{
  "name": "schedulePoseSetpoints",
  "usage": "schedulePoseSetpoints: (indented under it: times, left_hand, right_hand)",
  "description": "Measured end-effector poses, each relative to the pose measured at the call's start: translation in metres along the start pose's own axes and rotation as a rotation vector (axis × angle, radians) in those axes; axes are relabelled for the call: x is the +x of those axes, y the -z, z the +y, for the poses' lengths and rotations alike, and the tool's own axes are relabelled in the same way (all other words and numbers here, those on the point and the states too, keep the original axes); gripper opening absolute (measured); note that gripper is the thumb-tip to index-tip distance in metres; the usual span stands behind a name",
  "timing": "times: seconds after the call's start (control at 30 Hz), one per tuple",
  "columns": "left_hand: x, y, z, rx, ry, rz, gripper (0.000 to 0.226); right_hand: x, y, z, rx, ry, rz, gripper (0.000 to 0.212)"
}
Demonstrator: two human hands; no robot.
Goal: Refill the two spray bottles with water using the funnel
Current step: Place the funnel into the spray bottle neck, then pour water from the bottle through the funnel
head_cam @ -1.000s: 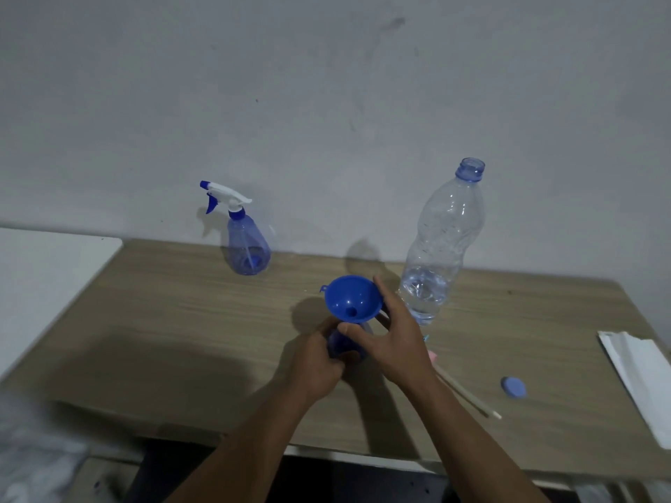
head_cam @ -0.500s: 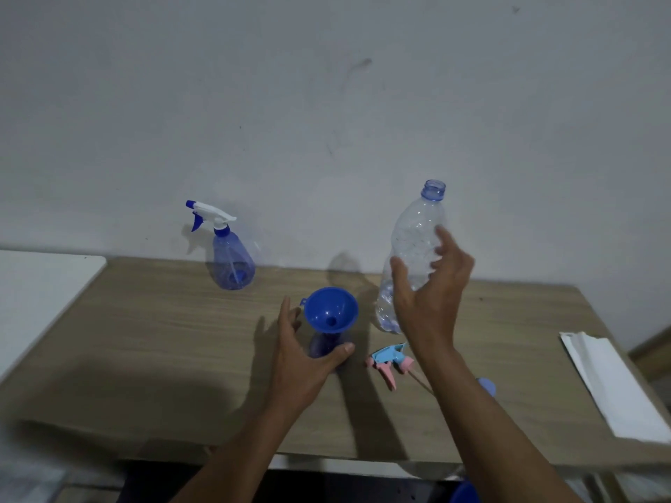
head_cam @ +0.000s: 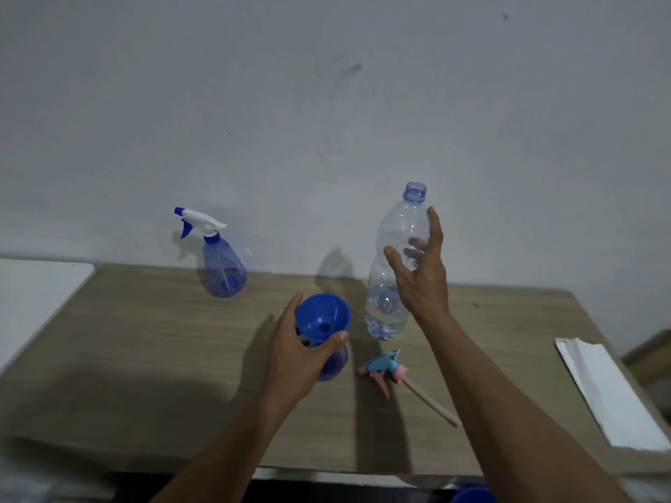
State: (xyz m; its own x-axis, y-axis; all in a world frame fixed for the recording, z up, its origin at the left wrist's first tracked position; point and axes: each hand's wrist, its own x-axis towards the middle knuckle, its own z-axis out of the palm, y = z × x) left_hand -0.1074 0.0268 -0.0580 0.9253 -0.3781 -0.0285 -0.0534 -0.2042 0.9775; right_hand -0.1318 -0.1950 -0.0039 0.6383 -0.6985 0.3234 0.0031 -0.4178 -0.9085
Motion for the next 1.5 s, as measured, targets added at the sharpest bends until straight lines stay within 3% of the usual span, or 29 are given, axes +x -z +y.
schedulePoseSetpoints:
  times: [0.23, 0.43, 0.53, 0.73, 1.17, 1.5]
  left_hand:
    - [-0.009, -0.002, 0.008, 0.067, -0.012, -0.058, 0.088]
    - [-0.002, 0.0, 0.016, 0.184, -0.033, -0.026, 0.075]
    - [0.007, 0.003, 0.02, 0.213, -0.05, 0.001, 0.058]
    - [0.007, 0.005, 0.025, 0.228, -0.059, -0.028, 0.047]
    - [0.008, 0.004, 0.028, 0.197, -0.1, -0.016, 0.046]
    - [0.008, 0.004, 0.031, 0.212, -0.108, -0.001, 0.047]
  right_hand:
    - [0.005, 0.017, -0.027, -0.106, 0.134, -0.134, 0.083]
    - [0.01, 0.025, -0.072, -0.456, 0.297, -0.466, 0.083]
    - [0.012, 0.021, -0.076, -0.573, 0.339, -0.566, 0.083]
    - [-0.004, 0.03, -0.082, -0.881, 0.468, -0.728, 0.086]
    - [-0.019, 0.054, -0.064, -1.26, 0.516, -0.81, 0.092]
    - [-0.028, 0.052, -0.055, -1.358, 0.519, -0.801, 0.085]
